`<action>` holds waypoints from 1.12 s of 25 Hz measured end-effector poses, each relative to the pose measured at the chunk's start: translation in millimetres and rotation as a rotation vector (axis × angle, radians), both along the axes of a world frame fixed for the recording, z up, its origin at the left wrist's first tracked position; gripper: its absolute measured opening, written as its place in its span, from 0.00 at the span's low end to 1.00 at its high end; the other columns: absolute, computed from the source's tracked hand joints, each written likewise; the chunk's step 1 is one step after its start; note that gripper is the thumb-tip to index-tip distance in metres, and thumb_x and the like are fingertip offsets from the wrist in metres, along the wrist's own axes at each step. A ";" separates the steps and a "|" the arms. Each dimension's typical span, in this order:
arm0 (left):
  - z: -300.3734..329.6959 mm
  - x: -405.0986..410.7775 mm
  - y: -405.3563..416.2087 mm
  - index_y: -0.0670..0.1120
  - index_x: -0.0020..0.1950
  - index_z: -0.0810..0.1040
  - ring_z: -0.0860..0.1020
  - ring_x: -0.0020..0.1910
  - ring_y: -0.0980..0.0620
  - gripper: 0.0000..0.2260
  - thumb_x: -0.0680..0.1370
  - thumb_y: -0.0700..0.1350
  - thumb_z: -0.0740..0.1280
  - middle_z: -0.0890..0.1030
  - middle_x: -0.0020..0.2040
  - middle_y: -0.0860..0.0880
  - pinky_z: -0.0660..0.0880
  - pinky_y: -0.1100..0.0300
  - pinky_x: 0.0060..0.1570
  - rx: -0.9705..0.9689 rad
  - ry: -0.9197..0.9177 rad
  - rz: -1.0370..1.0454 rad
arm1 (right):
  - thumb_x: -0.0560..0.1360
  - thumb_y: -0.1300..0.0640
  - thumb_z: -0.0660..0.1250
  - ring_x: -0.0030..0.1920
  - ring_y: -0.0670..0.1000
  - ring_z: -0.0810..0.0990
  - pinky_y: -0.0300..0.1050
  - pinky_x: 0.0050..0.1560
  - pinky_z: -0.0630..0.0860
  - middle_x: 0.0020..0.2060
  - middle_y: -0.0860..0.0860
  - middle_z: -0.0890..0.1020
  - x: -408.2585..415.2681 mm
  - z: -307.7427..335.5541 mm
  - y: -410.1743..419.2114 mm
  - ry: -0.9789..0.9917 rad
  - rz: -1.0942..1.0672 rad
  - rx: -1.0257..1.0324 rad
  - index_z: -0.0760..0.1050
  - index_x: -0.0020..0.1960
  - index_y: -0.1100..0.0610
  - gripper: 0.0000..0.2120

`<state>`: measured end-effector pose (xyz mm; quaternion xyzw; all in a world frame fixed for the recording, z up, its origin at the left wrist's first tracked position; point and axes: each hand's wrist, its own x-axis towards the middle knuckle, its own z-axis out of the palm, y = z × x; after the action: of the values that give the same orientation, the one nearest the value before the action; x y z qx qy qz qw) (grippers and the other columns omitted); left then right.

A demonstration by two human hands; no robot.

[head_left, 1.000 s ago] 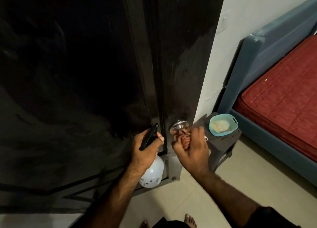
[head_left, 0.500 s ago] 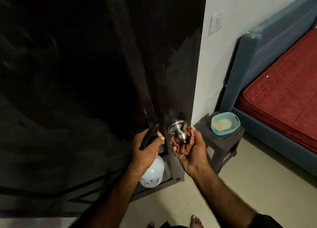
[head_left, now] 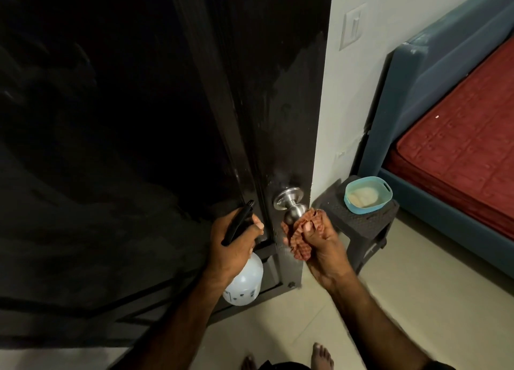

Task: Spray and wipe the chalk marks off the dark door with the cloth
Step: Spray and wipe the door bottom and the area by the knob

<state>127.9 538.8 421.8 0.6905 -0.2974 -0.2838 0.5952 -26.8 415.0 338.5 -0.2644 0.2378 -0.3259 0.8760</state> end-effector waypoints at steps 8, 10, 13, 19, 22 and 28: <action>0.3 -10.2 -2.5 0.37 0.43 0.80 0.68 0.24 0.53 0.06 0.78 0.29 0.69 0.75 0.33 0.39 0.66 0.58 0.32 0.034 0.110 0.059 | 0.75 0.53 0.79 0.51 0.43 0.80 0.39 0.46 0.78 0.52 0.43 0.81 -3.9 28.7 -43.2 0.784 -0.017 -1.343 0.71 0.61 0.46 0.21; 1.5 -12.6 -4.9 0.40 0.41 0.81 0.67 0.25 0.53 0.08 0.78 0.30 0.69 0.74 0.33 0.39 0.66 0.57 0.33 0.036 0.121 0.059 | 0.74 0.60 0.78 0.46 0.46 0.81 0.46 0.42 0.79 0.48 0.46 0.81 -4.2 27.1 -54.3 0.731 0.015 -1.337 0.72 0.58 0.48 0.19; 4.4 -15.4 -6.4 0.39 0.42 0.82 0.68 0.26 0.53 0.08 0.78 0.29 0.69 0.73 0.30 0.43 0.66 0.57 0.33 0.032 0.122 0.053 | 0.74 0.65 0.79 0.43 0.53 0.84 0.46 0.35 0.81 0.48 0.56 0.84 -6.4 23.9 -62.2 0.408 0.060 -0.811 0.74 0.57 0.55 0.18; 3.3 -14.4 -8.5 0.41 0.43 0.82 0.68 0.25 0.54 0.09 0.78 0.29 0.69 0.76 0.35 0.39 0.67 0.58 0.32 0.043 0.135 0.069 | 0.73 0.53 0.82 0.55 0.49 0.84 0.44 0.52 0.83 0.56 0.50 0.82 5.4 24.8 -50.6 0.561 0.094 -1.022 0.70 0.62 0.50 0.26; 0.9 -19.0 -8.9 0.40 0.42 0.81 0.68 0.26 0.51 0.07 0.78 0.30 0.70 0.75 0.35 0.39 0.67 0.57 0.33 0.050 0.142 0.049 | 0.77 0.50 0.77 0.52 0.45 0.78 0.42 0.51 0.78 0.56 0.47 0.77 6.0 26.9 -44.5 0.732 -0.073 -1.522 0.69 0.64 0.50 0.22; 5.9 -17.7 -18.0 0.40 0.43 0.81 0.68 0.26 0.50 0.07 0.78 0.31 0.70 0.75 0.34 0.39 0.66 0.56 0.32 0.051 0.101 0.011 | 0.72 0.53 0.82 0.52 0.47 0.81 0.46 0.49 0.82 0.54 0.47 0.81 3.4 33.4 -49.4 0.738 -0.028 -1.388 0.71 0.59 0.49 0.24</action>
<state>110.2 520.7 427.7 0.6918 -0.2557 -0.3224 0.5934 -23.5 365.7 371.9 -0.8394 0.2586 -0.3019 0.3706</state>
